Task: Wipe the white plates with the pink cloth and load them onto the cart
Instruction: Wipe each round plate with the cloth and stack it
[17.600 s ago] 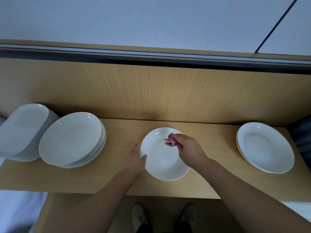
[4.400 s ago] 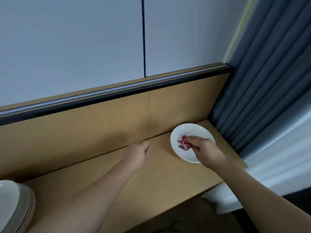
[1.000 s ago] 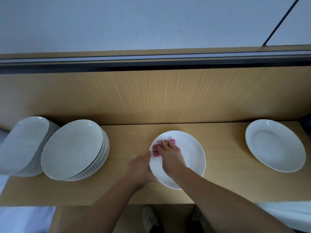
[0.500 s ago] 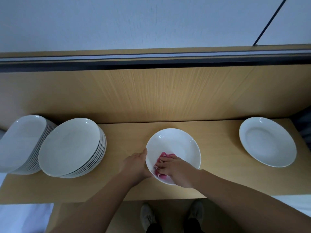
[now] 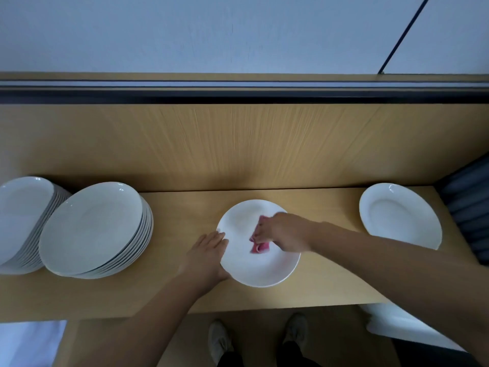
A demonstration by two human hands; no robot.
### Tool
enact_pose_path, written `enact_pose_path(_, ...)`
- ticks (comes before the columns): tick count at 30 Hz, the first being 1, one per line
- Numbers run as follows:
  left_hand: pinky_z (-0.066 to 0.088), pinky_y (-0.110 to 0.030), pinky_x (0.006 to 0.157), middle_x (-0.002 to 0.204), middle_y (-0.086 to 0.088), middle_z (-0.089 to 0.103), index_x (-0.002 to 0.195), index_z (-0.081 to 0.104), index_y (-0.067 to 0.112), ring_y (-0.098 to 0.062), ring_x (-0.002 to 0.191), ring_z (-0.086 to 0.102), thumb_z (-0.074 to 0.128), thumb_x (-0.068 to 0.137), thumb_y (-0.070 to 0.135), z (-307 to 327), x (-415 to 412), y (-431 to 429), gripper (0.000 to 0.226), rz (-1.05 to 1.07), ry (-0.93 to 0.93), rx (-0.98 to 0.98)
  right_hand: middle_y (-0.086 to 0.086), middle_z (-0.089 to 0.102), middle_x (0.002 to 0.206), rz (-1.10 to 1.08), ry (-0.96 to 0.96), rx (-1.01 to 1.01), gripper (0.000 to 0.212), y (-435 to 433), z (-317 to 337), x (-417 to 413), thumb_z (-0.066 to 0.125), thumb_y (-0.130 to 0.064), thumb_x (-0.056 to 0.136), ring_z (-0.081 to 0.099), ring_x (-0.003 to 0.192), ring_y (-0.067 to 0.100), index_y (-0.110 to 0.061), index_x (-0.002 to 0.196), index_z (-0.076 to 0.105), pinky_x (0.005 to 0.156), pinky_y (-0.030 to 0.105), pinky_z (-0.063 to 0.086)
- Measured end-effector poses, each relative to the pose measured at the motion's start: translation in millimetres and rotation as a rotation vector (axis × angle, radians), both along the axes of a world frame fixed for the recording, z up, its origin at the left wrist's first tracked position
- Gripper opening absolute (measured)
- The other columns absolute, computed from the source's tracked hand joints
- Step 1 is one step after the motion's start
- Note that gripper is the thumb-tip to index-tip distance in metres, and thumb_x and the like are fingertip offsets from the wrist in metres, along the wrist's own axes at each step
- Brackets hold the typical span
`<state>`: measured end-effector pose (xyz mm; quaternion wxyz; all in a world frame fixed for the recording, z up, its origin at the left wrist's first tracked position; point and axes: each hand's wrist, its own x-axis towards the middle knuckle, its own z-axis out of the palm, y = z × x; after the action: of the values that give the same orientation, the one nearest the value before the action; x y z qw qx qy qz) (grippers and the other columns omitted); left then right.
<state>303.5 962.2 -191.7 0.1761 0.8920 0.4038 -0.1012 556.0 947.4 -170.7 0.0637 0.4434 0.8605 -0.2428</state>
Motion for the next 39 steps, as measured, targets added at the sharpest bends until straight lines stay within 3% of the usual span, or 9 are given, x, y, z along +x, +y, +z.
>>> enact_pose_path(4, 0.012, -0.026, 0.116, 0.143, 0.006, 0.044, 0.132, 0.051, 0.02, -0.01, 0.139, 0.028, 0.053, 0.089, 0.055, -4.7, 1.0, -1.8, 0.056, -0.095, -0.008, 0.016, -0.004, 0.063, 0.123, 0.247, -0.095, 0.275, 0.044, 37.5, -0.7, -21.1, 0.058, 0.008, 0.078, 0.049, 0.121, 0.03, -0.016, 0.115, 0.067, 0.075, 0.031, 0.037)
enact_pose_path(8, 0.013, -0.025, 0.114, 0.143, 0.007, 0.043, 0.123, 0.059, 0.021, -0.011, 0.142, 0.019, 0.045, 0.091, 0.056, -9.1, 0.2, 0.6, 0.049, -0.144, 0.053, 0.004, -0.002, 0.066, 0.117, 0.308, -0.121, 0.298, 0.031, 44.8, -22.2, -37.0, 0.062, 0.003, 0.078, 0.052, 0.119, 0.033, -0.019, 0.097, 0.072, 0.097, 0.043, 0.045)
enact_pose_path(10, 0.011, -0.026, 0.115, 0.147, 0.008, 0.039, 0.126, 0.058, 0.021, -0.01, 0.144, 0.014, 0.045, 0.093, 0.055, -7.7, 0.0, 0.9, 0.049, -0.135, 0.065, -0.024, 0.0, 0.06, 0.131, 0.236, -0.146, 0.269, 0.034, 42.9, -32.9, -32.3, 0.06, 0.0, 0.082, 0.045, 0.13, 0.031, -0.017, 0.11, 0.07, 0.107, 0.047, 0.037)
enact_pose_path(12, 0.012, -0.027, 0.116, 0.149, 0.007, 0.039, 0.127, 0.058, 0.021, -0.01, 0.145, 0.015, 0.045, 0.093, 0.054, -5.3, 0.6, 0.8, 0.048, -0.138, 0.062, -0.029, -0.002, 0.039, 0.152, 0.149, -0.216, 0.219, 0.046, 37.9, -38.4, -23.3, 0.05, -0.005, 0.093, 0.023, 0.146, 0.026, -0.019, 0.137, 0.052, 0.116, 0.045, 0.022)
enact_pose_path(14, 0.014, -0.027, 0.115, 0.148, 0.006, 0.04, 0.127, 0.058, 0.019, -0.011, 0.144, 0.016, 0.045, 0.095, 0.052, -1.2, 1.5, -0.6, 0.048, -0.14, 0.064, -0.03, -0.003, 0.026, 0.158, 0.049, -0.216, 0.158, 0.05, 31.0, -39.2, -13.1, 0.041, -0.008, 0.098, 0.012, 0.149, 0.024, -0.02, 0.147, 0.039, 0.119, 0.042, 0.014)
enact_pose_path(20, 0.01, -0.031, 0.118, 0.153, 0.004, 0.035, 0.136, 0.053, 0.019, -0.012, 0.146, 0.015, 0.045, 0.095, 0.052, 5.2, 3.9, -2.6, 0.053, -0.127, 0.121, -0.047, -0.006, 0.027, 0.157, -0.184, -0.281, 0.143, 0.054, 5.3, -30.7, -2.4, 0.033, -0.009, 0.099, 0.017, 0.147, 0.02, -0.021, 0.151, 0.028, 0.12, 0.032, 0.008)
enact_pose_path(26, 0.009, -0.035, 0.12, 0.156, 0.005, 0.029, 0.141, 0.047, 0.02, -0.011, 0.147, 0.012, 0.043, 0.097, 0.051, 7.3, 4.2, -4.8, 0.054, -0.125, 0.167, -0.061, -0.009, 0.034, 0.152, -0.411, -0.349, 0.068, 0.056, -28.6, -28.0, -9.2, 0.041, -0.018, 0.094, 0.025, 0.142, 0.016, -0.025, 0.149, 0.031, 0.116, 0.031, 0.016)
enact_pose_path(35, 0.009, -0.036, 0.119, 0.155, 0.005, 0.031, 0.138, 0.05, 0.023, -0.012, 0.146, 0.017, 0.043, 0.096, 0.051, 7.1, 5.7, -4.3, 0.051, -0.127, 0.168, -0.044, -0.002, 0.055, 0.124, -0.28, -0.407, 0.001, 0.035, -82.5, -3.2, -31.6, 0.034, -0.04, 0.097, 0.046, 0.122, 0.025, -0.029, 0.123, 0.054, 0.109, 0.044, 0.029)
enact_pose_path(39, 0.013, -0.036, 0.118, 0.153, 0.006, 0.035, 0.136, 0.053, 0.023, -0.013, 0.145, 0.02, 0.045, 0.096, 0.05, 5.8, 6.0, -2.8, 0.049, -0.147, 0.186, -0.031, -0.003, 0.055, 0.119, -0.235, -0.414, -0.092, 0.042, -87.0, 6.8, -35.8, 0.051, -0.053, 0.087, 0.048, 0.116, 0.024, -0.03, 0.122, 0.054, 0.103, 0.04, 0.033)
